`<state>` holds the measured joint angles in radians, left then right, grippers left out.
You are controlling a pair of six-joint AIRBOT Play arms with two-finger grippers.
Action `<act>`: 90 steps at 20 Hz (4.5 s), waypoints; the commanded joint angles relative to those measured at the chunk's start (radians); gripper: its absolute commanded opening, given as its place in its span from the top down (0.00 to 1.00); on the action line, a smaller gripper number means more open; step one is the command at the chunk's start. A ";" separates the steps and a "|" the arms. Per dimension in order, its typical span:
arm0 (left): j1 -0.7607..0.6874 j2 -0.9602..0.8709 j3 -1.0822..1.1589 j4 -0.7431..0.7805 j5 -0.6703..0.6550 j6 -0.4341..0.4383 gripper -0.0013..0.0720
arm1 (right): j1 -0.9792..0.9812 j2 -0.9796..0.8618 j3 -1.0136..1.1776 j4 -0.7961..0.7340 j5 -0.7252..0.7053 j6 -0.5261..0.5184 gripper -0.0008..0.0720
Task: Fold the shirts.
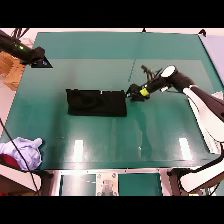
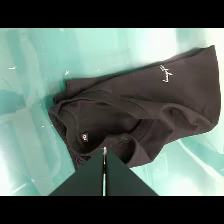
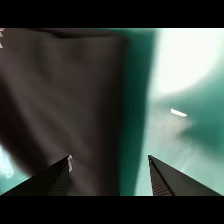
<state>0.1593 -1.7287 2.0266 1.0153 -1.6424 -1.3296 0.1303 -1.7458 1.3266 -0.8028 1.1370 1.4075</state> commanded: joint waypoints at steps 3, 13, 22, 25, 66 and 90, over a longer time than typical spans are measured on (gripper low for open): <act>0.001 0.001 0.000 -0.001 0.000 -0.005 0.95 | 0.076 -0.108 -0.036 0.226 -0.058 -0.112 0.45; 0.001 0.001 0.000 -0.001 -0.017 -0.005 0.95 | -0.097 0.122 0.406 0.259 0.138 -0.037 0.97; 0.001 0.001 0.000 -0.001 -0.035 -0.005 0.95 | -0.649 0.290 0.513 0.210 0.206 0.085 0.97; 0.001 0.001 0.000 -0.001 -0.034 -0.005 0.95 | -0.835 0.290 0.513 0.133 0.198 0.085 0.97; 0.001 0.001 -0.001 -0.001 -0.057 0.003 0.95 | -1.321 0.346 0.271 -0.608 0.674 0.303 0.97; -0.148 0.634 -0.888 0.043 0.195 -0.076 0.95 | -0.469 0.877 -0.595 -0.282 0.117 0.066 0.97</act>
<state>0.0471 -1.2789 1.4139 1.0489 -1.5269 -1.4025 -0.4931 -1.0279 0.9646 -1.1038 1.3384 1.5024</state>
